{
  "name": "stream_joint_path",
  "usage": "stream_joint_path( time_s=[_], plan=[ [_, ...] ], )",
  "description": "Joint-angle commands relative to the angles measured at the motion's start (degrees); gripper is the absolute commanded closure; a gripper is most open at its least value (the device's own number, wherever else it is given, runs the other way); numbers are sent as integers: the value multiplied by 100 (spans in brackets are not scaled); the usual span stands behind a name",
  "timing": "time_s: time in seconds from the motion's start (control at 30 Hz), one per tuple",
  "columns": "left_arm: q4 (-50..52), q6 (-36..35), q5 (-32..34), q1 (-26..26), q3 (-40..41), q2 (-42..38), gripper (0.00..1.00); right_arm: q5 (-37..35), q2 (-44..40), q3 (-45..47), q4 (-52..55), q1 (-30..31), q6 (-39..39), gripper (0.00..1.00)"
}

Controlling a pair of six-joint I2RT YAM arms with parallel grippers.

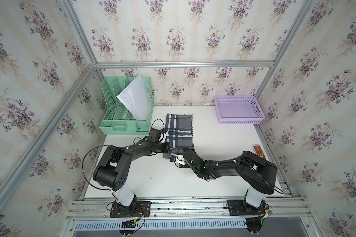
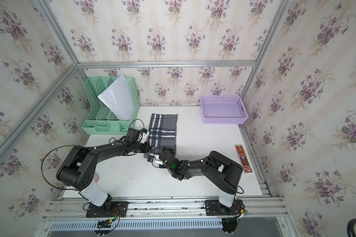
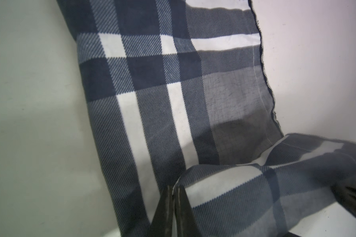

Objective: Roll up the pillowcase
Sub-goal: Roll the pillowcase at the center of the board.

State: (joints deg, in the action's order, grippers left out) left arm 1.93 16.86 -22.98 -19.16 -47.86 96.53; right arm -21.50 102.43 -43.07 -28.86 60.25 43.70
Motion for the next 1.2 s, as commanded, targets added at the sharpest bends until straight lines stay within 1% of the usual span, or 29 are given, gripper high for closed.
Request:
stream_joint_path(
  time_s=[0.0, 0.17, 0.2, 0.23, 0.27, 0.3, 0.33, 0.4, 0.47, 0.5, 0.53, 0.57, 0.6, 0.63, 0.73, 0.8, 0.93, 1.0, 1.07, 1.1, 1.17],
  plan=[
    [87, -95, -47, 5, -48, 2, 96, 80, 142, -61, 98, 44, 7, 23],
    [145, -131, -53, 9, -87, 17, 95, 14, 514, -213, 111, 42, 34, 26],
    [157, -131, -49, 12, -92, 8, 94, 11, 646, -293, 159, 32, 55, 28],
    [154, -138, -57, 13, -102, 7, 93, -22, 778, -382, 192, 10, 53, 33],
    [163, -141, -64, 9, -107, 2, 91, -21, 877, -455, 254, -4, 31, 40],
    [188, -135, -48, 21, -112, -11, 89, 40, 970, -556, 389, -26, -5, 53],
    [232, -123, -19, 28, -127, -48, 84, 96, 1032, -638, 508, -43, -59, 72],
    [290, -89, 60, 51, -96, -197, 62, 249, 1039, -702, 681, -65, -174, 100],
    [376, -55, 192, 113, -28, -456, 48, 614, 919, -765, 1051, -123, -375, 100],
    [430, -21, 215, 151, 15, -590, 41, 915, 843, -862, 1362, -182, -503, 100],
    [461, 29, 411, 212, 68, -755, 36, 1326, 760, -1040, 1850, -270, -671, 100],
    [475, 88, 507, 266, 144, -932, 32, 1776, 702, -1249, 2338, -379, -857, 100],
    [475, 121, 569, 311, 213, -1070, 31, 2184, 654, -1418, 2708, -472, -977, 100],
    [475, 149, 592, 348, 292, -1212, 28, 2626, 605, -1583, 3068, -573, -1089, 100],
    [387, 197, 537, 387, 584, -1503, 28, 3933, 617, -2080, 4073, -881, -1247, 100],
    [237, 238, 410, 387, 851, -1857, 28, 4631, 794, -2485, 4663, -1072, -1287, 100],
    [-169, 363, 290, 386, 1488, -2503, 27, 5964, 1453, -3513, 6069, -1508, -1243, 100],
    [-420, 380, 279, 391, 1798, -2844, 24, 6620, 1739, -3928, 6597, -1703, -1121, 100],
    [-618, 380, 276, 387, 1999, -3100, 23, 7121, 2034, -4360, 7157, -1859, -950, 100],
    [-673, 371, 105, 386, 2051, -3166, 23, 7229, 2133, -4559, 7373, -1907, -902, 100],
    [-802, 368, 12, 388, 2134, -3252, 22, 7439, 2315, -4897, 7720, -1989, -915, 100]
  ],
)
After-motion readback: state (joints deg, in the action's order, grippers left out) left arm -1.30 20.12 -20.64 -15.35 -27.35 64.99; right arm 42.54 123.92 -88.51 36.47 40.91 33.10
